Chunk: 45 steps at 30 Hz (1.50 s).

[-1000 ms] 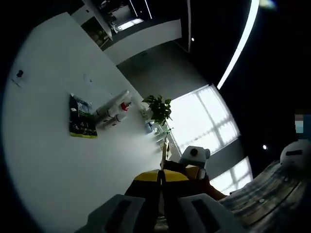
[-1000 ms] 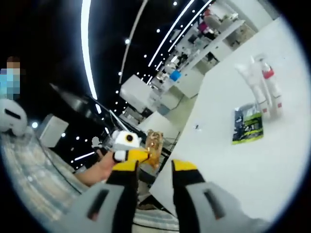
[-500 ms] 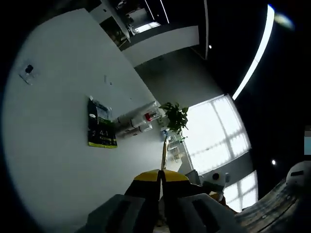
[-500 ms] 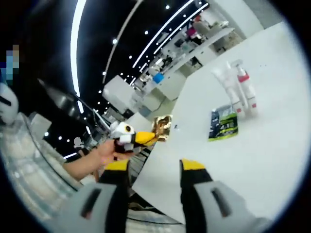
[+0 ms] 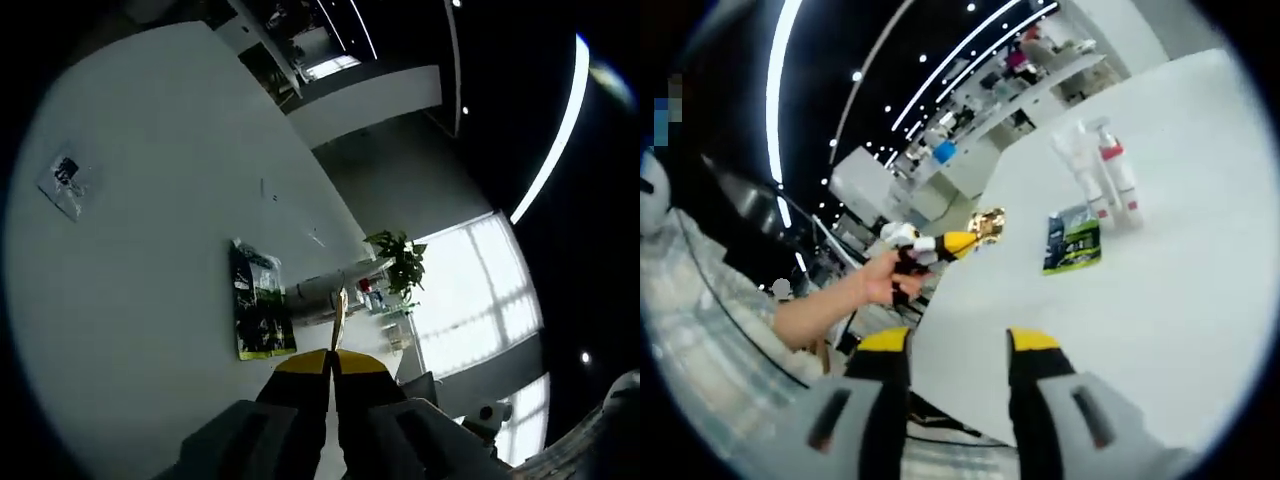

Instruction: Arrange the skincare products in the storage area until every visible bottle or jar stands upright without overlapping.

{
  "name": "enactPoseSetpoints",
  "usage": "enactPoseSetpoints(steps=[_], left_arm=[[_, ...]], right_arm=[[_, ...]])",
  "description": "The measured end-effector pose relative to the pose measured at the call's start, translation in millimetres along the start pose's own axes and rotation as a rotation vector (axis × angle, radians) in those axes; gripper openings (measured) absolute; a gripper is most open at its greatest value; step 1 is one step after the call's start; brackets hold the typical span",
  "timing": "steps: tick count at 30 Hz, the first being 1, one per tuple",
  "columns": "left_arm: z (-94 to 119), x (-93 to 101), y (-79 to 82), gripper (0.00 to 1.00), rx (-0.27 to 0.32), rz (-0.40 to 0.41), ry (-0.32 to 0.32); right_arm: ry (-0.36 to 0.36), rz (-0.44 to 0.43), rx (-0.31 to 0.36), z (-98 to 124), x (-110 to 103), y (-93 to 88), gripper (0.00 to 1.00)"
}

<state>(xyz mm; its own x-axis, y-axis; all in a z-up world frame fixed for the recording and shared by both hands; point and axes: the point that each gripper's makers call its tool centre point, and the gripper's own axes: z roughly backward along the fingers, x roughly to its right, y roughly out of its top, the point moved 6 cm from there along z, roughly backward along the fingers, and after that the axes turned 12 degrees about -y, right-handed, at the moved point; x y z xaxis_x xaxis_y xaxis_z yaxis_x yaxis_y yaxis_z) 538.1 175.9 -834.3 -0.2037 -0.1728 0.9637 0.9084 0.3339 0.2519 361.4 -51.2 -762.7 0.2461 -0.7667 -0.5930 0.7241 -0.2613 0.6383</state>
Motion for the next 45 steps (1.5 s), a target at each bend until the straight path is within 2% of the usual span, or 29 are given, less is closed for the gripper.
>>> enactPoseSetpoints(steps=[2, 4, 7, 14, 15, 23, 28, 37, 45], left_arm=[[-4, -7.6, 8.1, 0.01, 0.022, -0.005, 0.01], [-7, -24.3, 18.3, 0.01, 0.034, 0.012, 0.027], [-10, -43.1, 25.7, 0.01, 0.028, 0.011, 0.064], [-18, -63.2, 42.6, 0.01, 0.024, 0.012, 0.077], [-21, -58.7, 39.6, 0.01, 0.024, 0.005, 0.081], [-29, -75.8, 54.9, 0.01, 0.043, 0.025, 0.092], [-34, -69.6, 52.1, 0.01, 0.056, 0.031, 0.103], [-38, -78.7, 52.8, 0.01, 0.043, 0.04, 0.149], [-42, -97.0, 57.8, 0.01, 0.01, 0.065, 0.207]], right_arm=[[-0.014, -0.011, 0.011, 2, 5, 3.1, 0.36], [-0.021, -0.023, 0.014, 4, 9, 4.8, 0.36], [-0.034, -0.031, 0.009, 4, 15, 5.9, 0.36], [-0.049, -0.04, 0.023, 4, 21, 12.3, 0.36], [-0.05, -0.04, 0.023, 4, 21, 13.0, 0.36], [-0.074, -0.069, 0.028, 5, 33, 16.3, 0.36], [-0.079, -0.073, 0.019, 0, 38, 21.5, 0.36], [-0.087, -0.081, 0.028, -5, 44, 27.3, 0.36], [-0.095, -0.102, 0.018, -8, 47, 25.2, 0.36]])
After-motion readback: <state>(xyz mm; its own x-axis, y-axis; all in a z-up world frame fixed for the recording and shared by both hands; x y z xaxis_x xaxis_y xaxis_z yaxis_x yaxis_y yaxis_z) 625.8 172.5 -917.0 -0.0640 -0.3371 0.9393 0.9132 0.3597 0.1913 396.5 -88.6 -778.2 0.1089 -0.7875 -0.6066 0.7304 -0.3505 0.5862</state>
